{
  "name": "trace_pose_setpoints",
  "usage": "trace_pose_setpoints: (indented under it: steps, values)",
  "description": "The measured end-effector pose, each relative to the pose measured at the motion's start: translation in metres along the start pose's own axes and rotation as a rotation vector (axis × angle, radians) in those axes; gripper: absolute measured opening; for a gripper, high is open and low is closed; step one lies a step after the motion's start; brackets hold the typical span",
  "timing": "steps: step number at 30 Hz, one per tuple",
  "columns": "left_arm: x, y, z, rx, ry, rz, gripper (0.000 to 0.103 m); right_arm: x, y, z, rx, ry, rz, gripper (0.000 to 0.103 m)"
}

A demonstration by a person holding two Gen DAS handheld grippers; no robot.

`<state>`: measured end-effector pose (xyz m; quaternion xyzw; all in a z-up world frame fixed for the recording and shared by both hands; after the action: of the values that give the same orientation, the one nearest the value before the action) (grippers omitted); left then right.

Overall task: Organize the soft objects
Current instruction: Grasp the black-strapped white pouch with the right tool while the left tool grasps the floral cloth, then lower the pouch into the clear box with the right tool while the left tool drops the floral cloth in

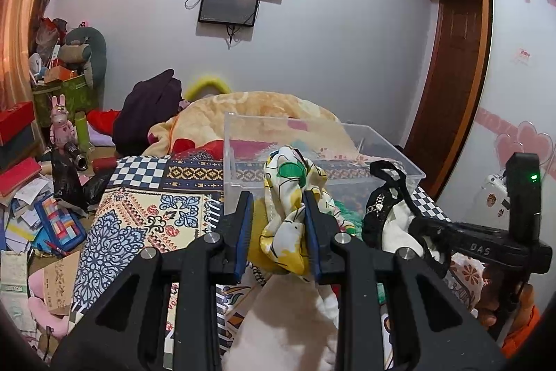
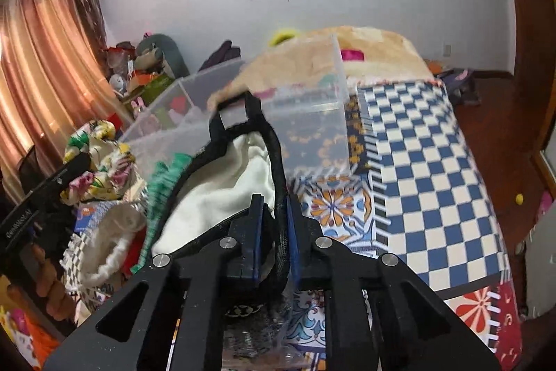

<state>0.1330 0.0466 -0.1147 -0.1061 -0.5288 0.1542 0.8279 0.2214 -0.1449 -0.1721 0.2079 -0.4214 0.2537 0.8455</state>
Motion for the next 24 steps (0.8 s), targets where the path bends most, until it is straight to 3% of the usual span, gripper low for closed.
trace_pose_setpoints:
  steps: [14, 24]
  values:
    - [0.029, -0.016, 0.021, 0.026, -0.073, -0.044, 0.028, 0.066, 0.031, 0.033, 0.003, -0.16, 0.131, 0.009]
    - [0.056, -0.02, -0.007, 0.036, -0.053, -0.084, 0.028, 0.115, 0.025, 0.03, -0.056, -0.24, 0.172, 0.009]
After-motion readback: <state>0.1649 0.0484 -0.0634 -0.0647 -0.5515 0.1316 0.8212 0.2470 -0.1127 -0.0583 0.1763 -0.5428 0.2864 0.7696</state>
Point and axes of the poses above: each gripper's, at about its wrist camera, not at the fingertips, and z roughly against the way its jaws point, y to its left, x to its top, the point moved 7 cm from there along -z, roughly the way its jaws point, and after that the axes turned 11 degrees about z, right-handed, at the moved point
